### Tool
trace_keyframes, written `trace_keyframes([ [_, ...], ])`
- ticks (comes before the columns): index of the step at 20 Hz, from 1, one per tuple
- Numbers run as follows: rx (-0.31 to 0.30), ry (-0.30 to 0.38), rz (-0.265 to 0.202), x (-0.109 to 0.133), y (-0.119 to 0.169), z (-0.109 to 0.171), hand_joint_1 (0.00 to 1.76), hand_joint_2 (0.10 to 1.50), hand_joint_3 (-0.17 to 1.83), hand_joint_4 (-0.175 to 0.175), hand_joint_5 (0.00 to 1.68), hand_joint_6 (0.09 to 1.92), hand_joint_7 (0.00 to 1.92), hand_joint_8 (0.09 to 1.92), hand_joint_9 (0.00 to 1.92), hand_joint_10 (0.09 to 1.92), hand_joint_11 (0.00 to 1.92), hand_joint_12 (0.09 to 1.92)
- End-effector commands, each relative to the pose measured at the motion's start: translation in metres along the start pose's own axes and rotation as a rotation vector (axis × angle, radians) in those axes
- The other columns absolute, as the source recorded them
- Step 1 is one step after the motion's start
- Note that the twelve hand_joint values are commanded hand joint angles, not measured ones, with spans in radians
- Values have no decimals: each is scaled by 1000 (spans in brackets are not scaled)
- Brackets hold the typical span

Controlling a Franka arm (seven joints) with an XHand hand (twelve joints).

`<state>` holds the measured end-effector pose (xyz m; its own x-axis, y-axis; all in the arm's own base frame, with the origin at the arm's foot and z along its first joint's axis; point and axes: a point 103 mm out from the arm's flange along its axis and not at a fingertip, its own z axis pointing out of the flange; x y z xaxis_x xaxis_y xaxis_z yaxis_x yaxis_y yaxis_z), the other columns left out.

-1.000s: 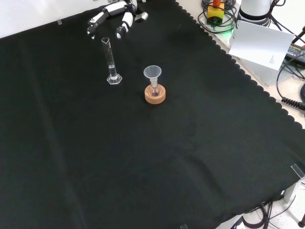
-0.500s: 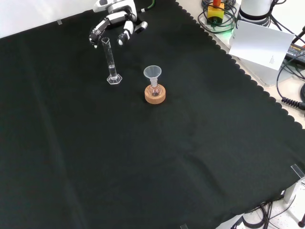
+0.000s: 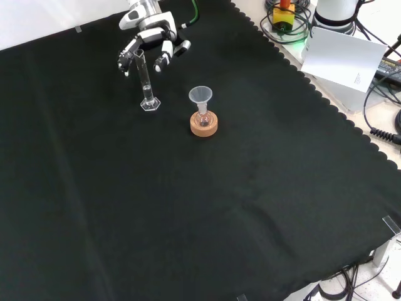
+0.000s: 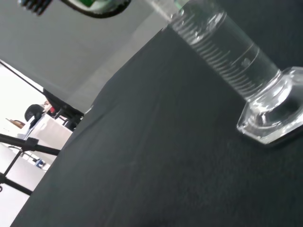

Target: Pick up the graduated cylinder.

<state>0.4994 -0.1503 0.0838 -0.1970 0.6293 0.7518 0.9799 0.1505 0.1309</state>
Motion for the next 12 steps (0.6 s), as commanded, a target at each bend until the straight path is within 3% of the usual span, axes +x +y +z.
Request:
trace_keyframes([
  [1,1,36,-31,-5,4,14,901,704,555,14,500,87,480,540,671,503,367,1300],
  [12,-37,111,-71,-7,8,26,990,656,628,9,623,87,573,535,793,456,540,1221],
])
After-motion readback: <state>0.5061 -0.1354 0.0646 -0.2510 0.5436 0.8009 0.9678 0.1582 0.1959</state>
